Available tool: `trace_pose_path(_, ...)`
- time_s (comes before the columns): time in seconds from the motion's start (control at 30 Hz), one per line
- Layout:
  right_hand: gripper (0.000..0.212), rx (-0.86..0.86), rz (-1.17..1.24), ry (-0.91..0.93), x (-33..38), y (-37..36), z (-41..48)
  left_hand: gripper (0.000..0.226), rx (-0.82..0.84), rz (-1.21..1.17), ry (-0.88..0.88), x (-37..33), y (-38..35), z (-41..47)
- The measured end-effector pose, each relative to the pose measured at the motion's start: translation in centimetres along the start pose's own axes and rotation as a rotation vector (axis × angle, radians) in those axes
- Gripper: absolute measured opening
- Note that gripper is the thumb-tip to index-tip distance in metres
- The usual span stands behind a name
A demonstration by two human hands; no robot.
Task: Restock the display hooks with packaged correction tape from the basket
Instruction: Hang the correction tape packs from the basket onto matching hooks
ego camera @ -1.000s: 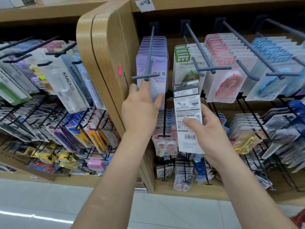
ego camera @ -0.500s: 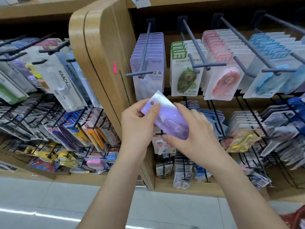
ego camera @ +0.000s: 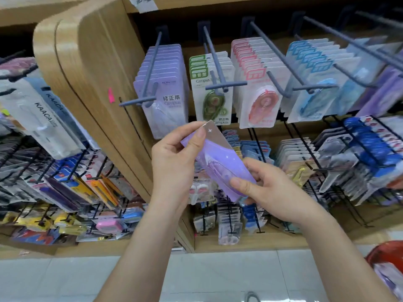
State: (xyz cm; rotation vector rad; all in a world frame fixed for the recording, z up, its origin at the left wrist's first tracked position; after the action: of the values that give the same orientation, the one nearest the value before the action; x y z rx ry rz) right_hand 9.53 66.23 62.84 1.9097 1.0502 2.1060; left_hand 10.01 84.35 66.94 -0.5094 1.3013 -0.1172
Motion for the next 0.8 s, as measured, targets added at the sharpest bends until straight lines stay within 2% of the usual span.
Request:
trace_pose_path(0.13,0.031,-0.135,-0.168,-0.034,-2.2,1.6,-2.2,0.026,0.135,0.01,0.01,1.5,-2.8,-0.7)
trace_pose_path(0.23,0.019,-0.248,-0.253,-0.069,-3.9,2.9,-4.0,0.026,0.301,0.08,-0.033,2.8,-5.5,-1.6)
trace_pose_path(0.3,0.018,-0.297,-0.17,-0.068,-4.8,3.8,-5.2,0.025,0.383,0.123,-0.046,3.7,-7.7,-2.3)
trace_pose_path(0.4,0.02,-0.376,0.063,-0.073,-6.4,5.3,-7.0,0.023,0.399,0.088,-0.009,4.8,-11.1,-3.1)
trace_pose_path(0.57,0.016,-0.624,0.279,-0.056,-8.7,8.3,-9.6,0.019,0.438,0.068,0.071,6.3,-17.1,-3.4)
trace_pose_path(0.8,0.013,-0.845,0.302,-0.034,-10.7,12.7,-11.0,0.013,0.464,0.013,0.062,8.1,-26.1,-4.6)
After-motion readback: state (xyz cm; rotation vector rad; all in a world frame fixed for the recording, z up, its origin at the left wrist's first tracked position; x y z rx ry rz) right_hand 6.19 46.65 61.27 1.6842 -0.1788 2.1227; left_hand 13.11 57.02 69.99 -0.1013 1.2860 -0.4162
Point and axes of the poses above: each hand's wrist, its own z-axis towards the middle knuckle, its own y-axis out of the back of the hand, x = y × z, the point moved 1 cm from there along z, towards the middle knuckle, and after that the axes turned 13 degrees about -z, right-handed, at the moved point
